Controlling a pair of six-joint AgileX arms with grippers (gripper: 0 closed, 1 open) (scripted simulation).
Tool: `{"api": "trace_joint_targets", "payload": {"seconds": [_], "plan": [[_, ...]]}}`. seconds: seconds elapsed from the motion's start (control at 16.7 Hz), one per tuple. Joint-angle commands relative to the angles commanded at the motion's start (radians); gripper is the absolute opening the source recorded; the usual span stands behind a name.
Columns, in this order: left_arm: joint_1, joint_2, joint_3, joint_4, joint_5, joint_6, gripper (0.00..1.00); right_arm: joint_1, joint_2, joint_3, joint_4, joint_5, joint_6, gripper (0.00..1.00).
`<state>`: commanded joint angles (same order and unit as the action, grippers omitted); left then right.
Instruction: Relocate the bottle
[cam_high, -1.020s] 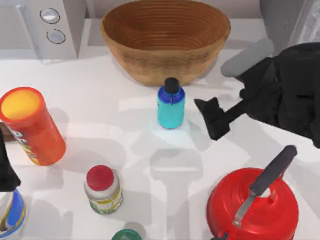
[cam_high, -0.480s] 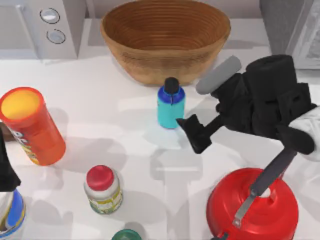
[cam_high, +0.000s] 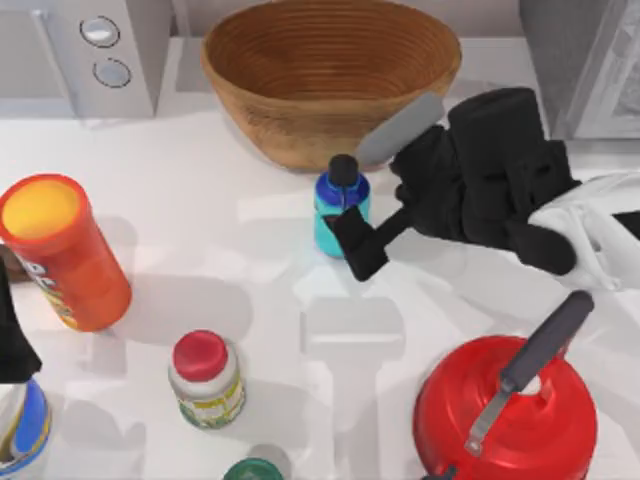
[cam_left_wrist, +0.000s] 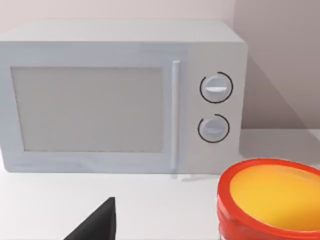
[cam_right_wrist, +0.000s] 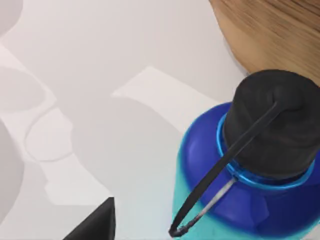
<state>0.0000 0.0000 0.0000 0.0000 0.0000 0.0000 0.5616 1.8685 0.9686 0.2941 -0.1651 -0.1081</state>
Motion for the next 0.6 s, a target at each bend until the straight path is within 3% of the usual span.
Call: {"api": "trace_joint_targets", "payload": {"seconds": [0.6], "plan": [[0.000,0.000,0.000,0.000,0.000,0.000,1.00,0.026,0.257,0.145,0.114,0.027,0.015,1.00]]}}
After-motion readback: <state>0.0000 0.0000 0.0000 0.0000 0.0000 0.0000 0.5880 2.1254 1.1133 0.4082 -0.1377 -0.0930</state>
